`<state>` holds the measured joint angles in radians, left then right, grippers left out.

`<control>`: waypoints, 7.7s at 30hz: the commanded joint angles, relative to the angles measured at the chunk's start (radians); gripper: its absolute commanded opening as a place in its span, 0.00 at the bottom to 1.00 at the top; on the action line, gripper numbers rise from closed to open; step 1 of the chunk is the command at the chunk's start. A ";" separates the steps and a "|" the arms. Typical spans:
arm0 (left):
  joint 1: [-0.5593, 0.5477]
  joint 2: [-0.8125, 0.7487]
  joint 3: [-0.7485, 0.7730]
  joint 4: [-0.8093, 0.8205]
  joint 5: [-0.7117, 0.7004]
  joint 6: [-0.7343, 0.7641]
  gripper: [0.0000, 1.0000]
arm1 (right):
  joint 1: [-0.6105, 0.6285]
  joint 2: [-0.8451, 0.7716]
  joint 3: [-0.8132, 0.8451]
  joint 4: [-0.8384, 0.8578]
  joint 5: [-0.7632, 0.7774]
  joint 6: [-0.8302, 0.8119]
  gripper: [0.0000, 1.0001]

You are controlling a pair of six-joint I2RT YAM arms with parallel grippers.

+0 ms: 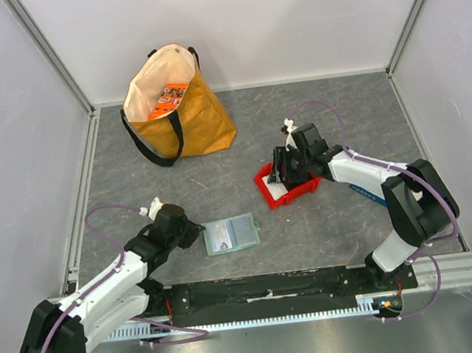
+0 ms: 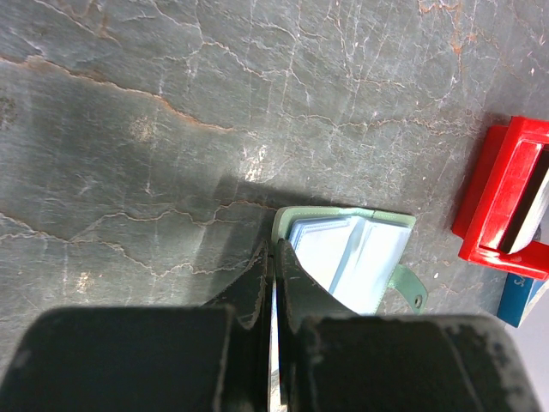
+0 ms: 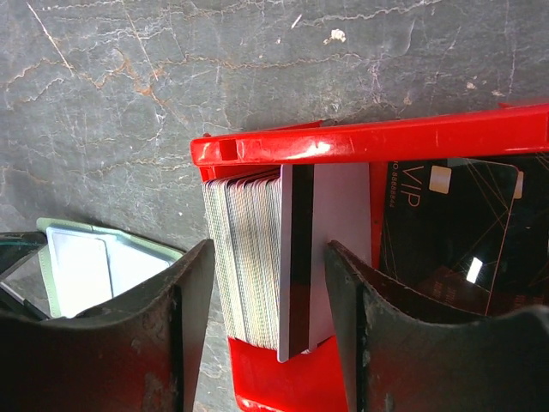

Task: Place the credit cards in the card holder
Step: Pick up the credit card from the storage box, then insert the credit card into the card holder.

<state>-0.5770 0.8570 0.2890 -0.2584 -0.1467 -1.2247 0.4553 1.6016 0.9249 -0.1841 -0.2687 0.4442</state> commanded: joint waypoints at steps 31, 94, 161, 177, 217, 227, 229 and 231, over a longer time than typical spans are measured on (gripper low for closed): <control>0.008 0.001 0.012 0.039 0.007 0.030 0.02 | -0.067 0.014 -0.034 -0.005 0.052 -0.038 0.16; 0.008 -0.084 0.002 0.056 0.044 0.063 0.02 | -0.012 -0.336 0.006 -0.086 0.171 0.020 0.00; -0.032 -0.053 -0.011 -0.171 -0.125 0.050 0.02 | 0.468 0.005 -0.106 0.246 0.183 0.398 0.00; -0.030 -0.035 -0.016 -0.121 -0.100 0.056 0.02 | 0.539 0.035 -0.106 0.175 0.261 0.375 0.00; -0.030 -0.035 -0.048 -0.076 -0.080 0.033 0.02 | 0.557 -0.006 -0.158 0.426 0.138 0.445 0.00; -0.030 -0.036 -0.047 -0.079 -0.068 0.031 0.02 | 0.577 0.089 -0.308 0.665 0.198 0.580 0.00; -0.032 -0.036 -0.047 -0.078 -0.063 0.033 0.02 | 0.577 0.110 -0.333 0.724 0.201 0.594 0.00; -0.030 -0.035 -0.048 -0.074 -0.063 0.036 0.02 | 0.577 0.148 -0.340 0.782 0.188 0.607 0.00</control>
<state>-0.6064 0.8219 0.2546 -0.3363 -0.2207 -1.1847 1.0260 1.6867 0.6167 0.4583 -0.1074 1.0096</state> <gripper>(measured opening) 0.024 0.007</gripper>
